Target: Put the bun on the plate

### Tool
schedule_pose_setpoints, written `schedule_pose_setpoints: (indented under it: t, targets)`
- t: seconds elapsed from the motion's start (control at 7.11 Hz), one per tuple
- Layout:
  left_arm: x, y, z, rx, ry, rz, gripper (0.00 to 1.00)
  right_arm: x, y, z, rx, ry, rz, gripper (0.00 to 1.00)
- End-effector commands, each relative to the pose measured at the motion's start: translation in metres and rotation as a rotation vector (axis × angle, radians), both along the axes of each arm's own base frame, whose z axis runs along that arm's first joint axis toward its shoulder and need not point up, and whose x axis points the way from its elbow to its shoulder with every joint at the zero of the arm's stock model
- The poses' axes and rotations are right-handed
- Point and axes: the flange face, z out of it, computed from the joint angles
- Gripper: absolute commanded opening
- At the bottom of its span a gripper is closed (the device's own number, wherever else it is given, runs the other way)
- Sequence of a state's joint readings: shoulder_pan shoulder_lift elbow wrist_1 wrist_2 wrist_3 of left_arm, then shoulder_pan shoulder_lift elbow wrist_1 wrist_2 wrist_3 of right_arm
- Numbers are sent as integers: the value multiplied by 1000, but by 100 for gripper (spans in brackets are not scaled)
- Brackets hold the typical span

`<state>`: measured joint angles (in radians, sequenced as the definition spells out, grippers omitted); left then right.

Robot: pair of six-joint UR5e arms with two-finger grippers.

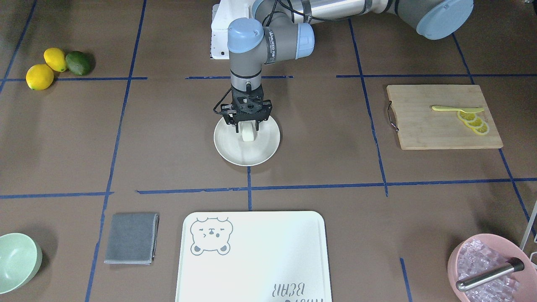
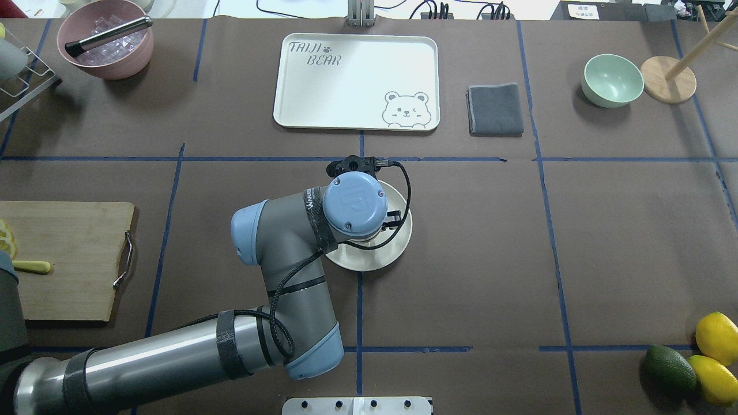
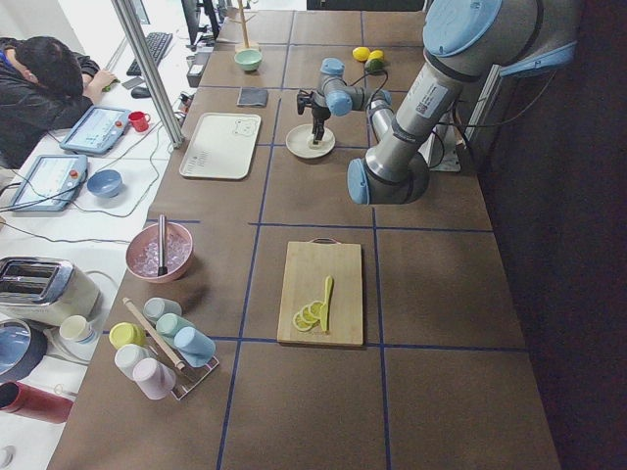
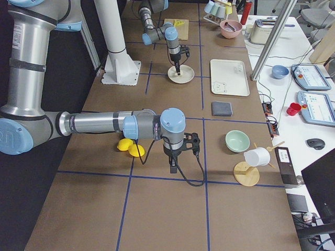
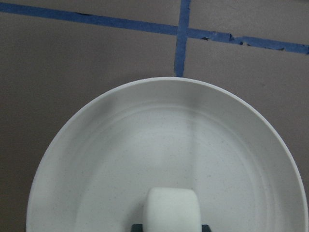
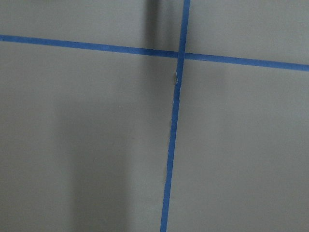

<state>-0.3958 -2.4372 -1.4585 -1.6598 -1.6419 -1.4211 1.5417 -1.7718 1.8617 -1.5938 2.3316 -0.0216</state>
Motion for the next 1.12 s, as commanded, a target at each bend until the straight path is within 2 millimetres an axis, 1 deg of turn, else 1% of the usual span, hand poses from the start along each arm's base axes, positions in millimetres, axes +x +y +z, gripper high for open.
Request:
schedule_pose_setpoints:
  t: [0.0, 0.14, 0.28, 0.42, 0.56, 0.7, 0.84, 0.98]
  targets:
    - [-4, -1, 0, 14, -4, 9, 99, 0, 0, 0, 1, 0, 0, 100]
    - [-15, -4, -8, 20, 9, 3, 99, 0, 0, 0, 1, 0, 0, 100]
    - [-48, -14, -13, 41, -23, 10, 99, 0, 0, 0, -1, 0, 0, 100]
    - [-95, -7, -9, 95, -84, 64, 99, 0, 0, 1, -3, 0, 0, 100]
    - [-149, -10, 15, 118, -102, 106, 99, -1, 0, 2, -8, -18, -1, 100]
    - [-210, -29, 51, 95, -96, 158, 99, -3, 1, 8, -24, -45, -2, 100]
    - [-266, -47, 76, 114, -97, 214, 99, -4, -3, 4, -16, -53, -3, 100]
    - [-312, -67, 106, 114, -109, 247, 99, -4, -14, -6, 4, -54, -2, 100]
